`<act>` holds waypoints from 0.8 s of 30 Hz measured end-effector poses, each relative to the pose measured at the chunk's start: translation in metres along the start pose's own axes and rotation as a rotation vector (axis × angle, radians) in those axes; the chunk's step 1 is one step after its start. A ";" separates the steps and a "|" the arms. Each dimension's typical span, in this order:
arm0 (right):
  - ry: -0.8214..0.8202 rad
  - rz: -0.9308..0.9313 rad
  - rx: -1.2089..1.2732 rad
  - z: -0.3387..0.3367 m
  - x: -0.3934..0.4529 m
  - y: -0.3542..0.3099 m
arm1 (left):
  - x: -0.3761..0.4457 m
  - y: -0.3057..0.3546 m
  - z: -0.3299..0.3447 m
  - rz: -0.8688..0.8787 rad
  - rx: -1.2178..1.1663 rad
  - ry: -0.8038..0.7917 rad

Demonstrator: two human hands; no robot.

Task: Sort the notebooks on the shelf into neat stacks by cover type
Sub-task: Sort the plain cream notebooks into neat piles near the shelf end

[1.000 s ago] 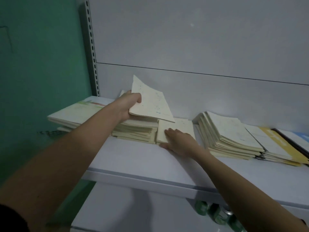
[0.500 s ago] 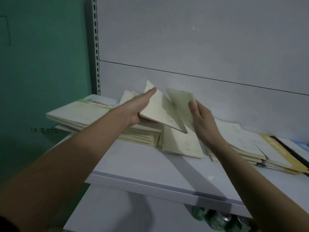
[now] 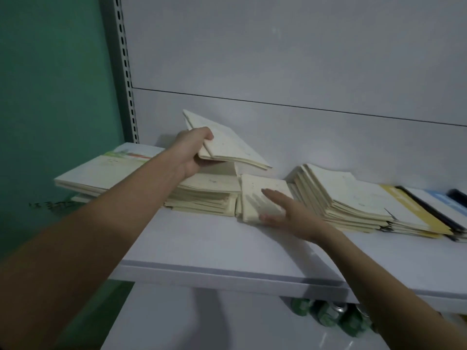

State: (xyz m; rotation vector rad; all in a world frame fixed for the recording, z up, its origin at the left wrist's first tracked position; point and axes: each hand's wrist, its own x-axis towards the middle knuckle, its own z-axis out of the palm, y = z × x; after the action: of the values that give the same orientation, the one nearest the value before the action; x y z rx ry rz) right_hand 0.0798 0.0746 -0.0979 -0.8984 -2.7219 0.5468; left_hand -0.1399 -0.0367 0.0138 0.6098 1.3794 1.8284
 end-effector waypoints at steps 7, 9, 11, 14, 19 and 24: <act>0.424 0.105 0.316 0.016 0.003 -0.003 | -0.018 -0.021 -0.002 0.009 0.098 -0.046; 0.604 0.171 0.476 0.000 0.003 -0.012 | -0.019 -0.021 0.000 -0.001 0.091 -0.068; 0.725 0.184 0.726 -0.017 0.000 -0.025 | -0.019 -0.021 0.003 0.026 0.120 -0.065; 0.839 0.097 0.790 -0.037 -0.008 -0.043 | -0.021 -0.028 0.013 0.091 0.227 -0.089; 0.700 -0.210 0.141 -0.029 -0.016 -0.051 | -0.026 -0.040 0.042 0.048 0.086 -0.122; 0.497 -0.355 0.056 -0.046 -0.032 -0.022 | -0.022 -0.058 0.071 0.014 0.034 -0.186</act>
State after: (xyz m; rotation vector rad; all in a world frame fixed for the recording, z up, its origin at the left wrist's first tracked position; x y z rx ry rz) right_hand 0.1085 0.0518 -0.0499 -0.4408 -2.3169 0.2788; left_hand -0.0577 -0.0041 -0.0181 0.7881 1.2866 1.7156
